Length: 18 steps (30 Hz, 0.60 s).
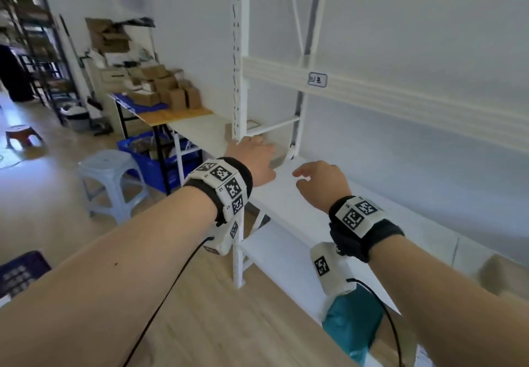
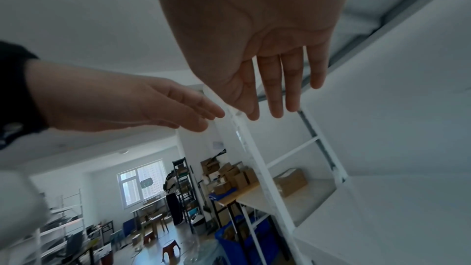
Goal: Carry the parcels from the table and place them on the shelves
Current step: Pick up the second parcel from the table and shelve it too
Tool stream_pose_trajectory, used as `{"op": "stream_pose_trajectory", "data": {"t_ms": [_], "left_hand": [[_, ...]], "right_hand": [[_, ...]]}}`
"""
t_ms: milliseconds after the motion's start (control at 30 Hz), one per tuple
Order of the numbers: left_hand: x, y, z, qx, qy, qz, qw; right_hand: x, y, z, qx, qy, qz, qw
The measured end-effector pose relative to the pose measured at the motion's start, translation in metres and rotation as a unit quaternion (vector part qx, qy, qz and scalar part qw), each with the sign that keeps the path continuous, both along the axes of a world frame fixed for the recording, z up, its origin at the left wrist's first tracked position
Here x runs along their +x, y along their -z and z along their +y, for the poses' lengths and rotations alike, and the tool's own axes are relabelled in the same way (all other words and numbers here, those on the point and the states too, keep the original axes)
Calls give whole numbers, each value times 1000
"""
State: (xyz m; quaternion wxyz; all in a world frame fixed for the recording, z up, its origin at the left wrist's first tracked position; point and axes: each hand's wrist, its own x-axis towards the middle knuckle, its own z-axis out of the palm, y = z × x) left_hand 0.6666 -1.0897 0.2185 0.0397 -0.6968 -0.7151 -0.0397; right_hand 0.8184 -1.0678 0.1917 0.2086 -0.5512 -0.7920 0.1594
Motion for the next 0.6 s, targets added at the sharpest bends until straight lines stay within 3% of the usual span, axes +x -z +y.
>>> {"op": "stream_pose_trajectory", "data": {"t_ms": [233, 600], "left_hand": [[-142, 17, 44, -30, -34, -14, 999], [-287, 48, 145, -55, -80, -54, 994]], "right_hand": [[-149, 17, 47, -1, -46, -7, 999], [-298, 41, 168, -26, -83, -15, 996]]}}
